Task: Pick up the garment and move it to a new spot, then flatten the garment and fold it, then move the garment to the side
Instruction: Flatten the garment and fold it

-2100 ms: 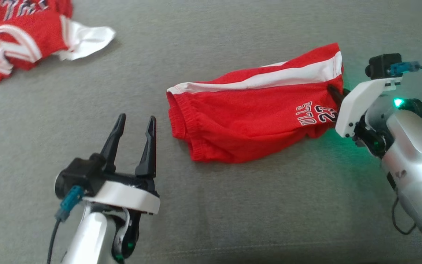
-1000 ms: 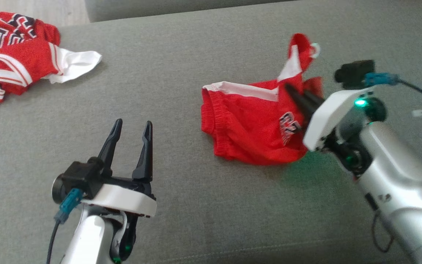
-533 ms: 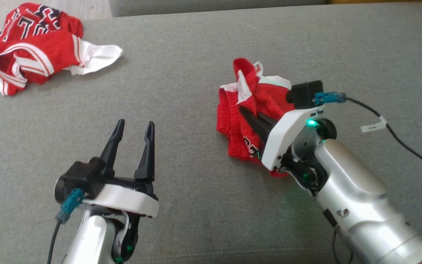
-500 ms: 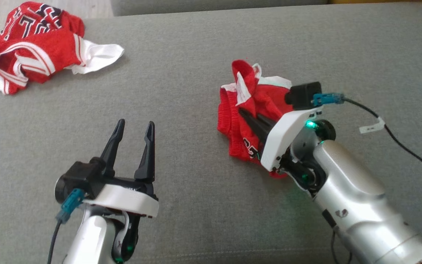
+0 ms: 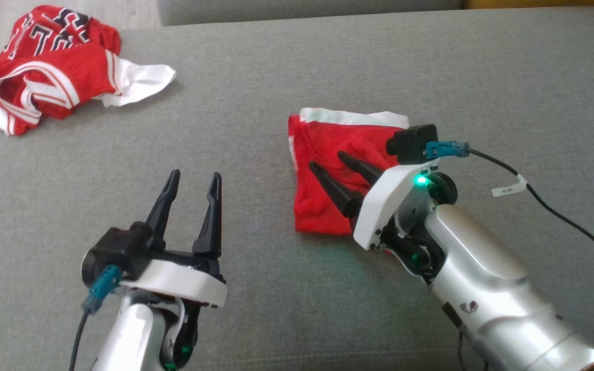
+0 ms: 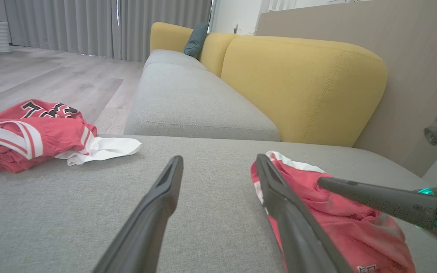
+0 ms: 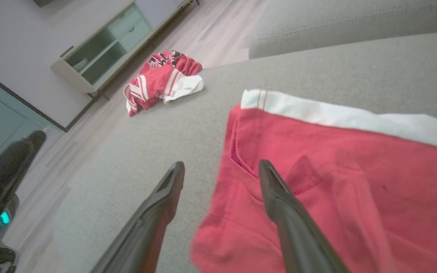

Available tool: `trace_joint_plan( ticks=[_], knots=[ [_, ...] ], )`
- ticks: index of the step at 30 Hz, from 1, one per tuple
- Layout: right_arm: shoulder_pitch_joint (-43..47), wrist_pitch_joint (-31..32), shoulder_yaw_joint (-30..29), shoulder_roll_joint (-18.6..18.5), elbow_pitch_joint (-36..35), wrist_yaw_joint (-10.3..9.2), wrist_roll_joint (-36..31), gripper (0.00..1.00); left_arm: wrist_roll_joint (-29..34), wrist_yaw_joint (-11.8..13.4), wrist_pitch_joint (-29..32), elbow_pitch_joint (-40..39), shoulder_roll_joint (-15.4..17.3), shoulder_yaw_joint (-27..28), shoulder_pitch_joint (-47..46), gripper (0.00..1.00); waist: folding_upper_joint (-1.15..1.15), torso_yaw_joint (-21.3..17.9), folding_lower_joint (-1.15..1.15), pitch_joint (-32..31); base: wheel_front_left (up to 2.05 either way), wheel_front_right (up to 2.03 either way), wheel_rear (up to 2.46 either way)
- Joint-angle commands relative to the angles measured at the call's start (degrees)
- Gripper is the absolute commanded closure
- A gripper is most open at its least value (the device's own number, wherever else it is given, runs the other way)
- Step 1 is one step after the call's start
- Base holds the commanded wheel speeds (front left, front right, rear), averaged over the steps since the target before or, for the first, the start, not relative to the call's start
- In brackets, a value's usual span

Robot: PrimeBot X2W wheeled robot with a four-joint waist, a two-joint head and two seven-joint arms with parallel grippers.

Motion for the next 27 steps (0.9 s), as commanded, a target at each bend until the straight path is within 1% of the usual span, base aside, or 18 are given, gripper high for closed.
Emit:
trace_joint_plan(
  ticks=[1,5,8,11,14,15,16,17,18,20,22,23,24,27],
  knots=[
    [-0.64,-1.33,0.55,0.09,-3.65,0.42,1.14,0.00,-0.33,0.42,-0.70,-1.87,-0.02,1.73,-1.19,0.00,0.00,-0.75,0.00,-0.48,0.00,0.00,0.00],
    [0.28,-3.30,-0.46,-1.90,-7.55,0.42,2.65,0.00,-0.38,0.56,-0.70,-1.94,-0.02,1.62,-0.86,0.00,0.00,-1.77,0.00,-1.04,0.00,0.00,0.00],
    [0.52,-5.24,-2.94,-3.78,-9.41,0.42,2.57,0.00,-0.37,0.61,-0.70,-1.94,-0.02,1.56,-0.70,0.00,0.00,-2.26,0.00,-1.35,0.00,0.00,0.00],
    [0.54,-6.12,-4.84,-5.14,-9.44,0.42,1.67,0.00,-0.40,0.61,-0.70,-1.99,-0.02,1.45,-0.64,0.00,0.00,-2.40,0.00,-1.43,0.00,0.00,0.00],
    [0.31,-6.20,-6.51,-7.09,-8.07,0.42,-0.97,0.00,-0.43,0.60,-0.70,-2.11,-0.02,1.22,-0.64,0.00,0.00,-2.30,0.00,-1.32,0.00,0.00,0.00],
    [0.22,-5.96,-6.81,-7.63,-7.33,0.42,-1.82,0.13,-0.45,0.56,-0.70,-2.16,-0.02,1.09,-0.67,0.00,0.00,-2.18,0.00,-1.24,0.00,0.00,0.00],
    [0.06,-5.65,-6.91,-8.21,-6.47,0.42,-2.88,0.47,-0.47,0.52,-0.70,-2.19,-0.02,0.96,-0.70,0.00,0.00,-1.99,0.00,-1.13,0.00,0.00,0.00],
    [-0.07,-5.22,-6.77,-8.61,-5.68,0.42,-3.75,0.58,-0.47,0.49,-0.70,-2.21,-0.02,0.85,-0.73,0.00,0.00,-1.78,0.00,-1.02,0.00,0.00,0.00],
    [-0.14,-4.69,-6.47,-8.82,-4.98,0.42,-4.23,0.63,-0.47,0.45,-0.70,-2.22,-0.02,0.76,-0.76,0.00,0.00,-1.54,0.00,-0.91,0.00,0.00,0.00],
    [-0.31,-3.49,-5.52,-9.28,-3.58,0.42,-4.88,0.81,-0.49,0.42,-0.70,-2.17,-0.02,0.64,-0.83,0.00,0.00,-1.01,0.00,-0.71,0.00,0.00,0.00],
    [-0.60,-2.63,-4.37,-9.79,-2.13,0.42,-5.54,0.89,-0.51,0.40,-0.70,-2.13,-0.02,0.54,-0.94,0.00,0.00,-0.42,0.00,-0.50,0.00,0.00,0.00],
    [-0.78,-2.30,-3.78,-10.04,-1.34,0.42,-5.90,0.96,-0.52,0.40,-0.70,-2.09,-0.02,0.51,-0.98,0.00,0.00,-0.13,0.00,-0.42,0.00,0.00,0.00],
    [-1.04,-2.05,-3.10,-10.35,-0.48,0.42,-6.47,1.00,-0.52,0.41,-0.70,-2.05,-0.02,0.48,-1.01,0.00,0.00,0.17,0.00,-0.35,0.00,0.00,0.00],
    [-1.42,-1.04,-0.98,-10.40,1.57,0.42,-6.37,1.00,-0.56,0.41,-0.70,-1.92,-0.03,0.39,-1.04,0.00,0.00,1.07,0.00,-0.25,0.00,0.00,0.00]
  ],
)
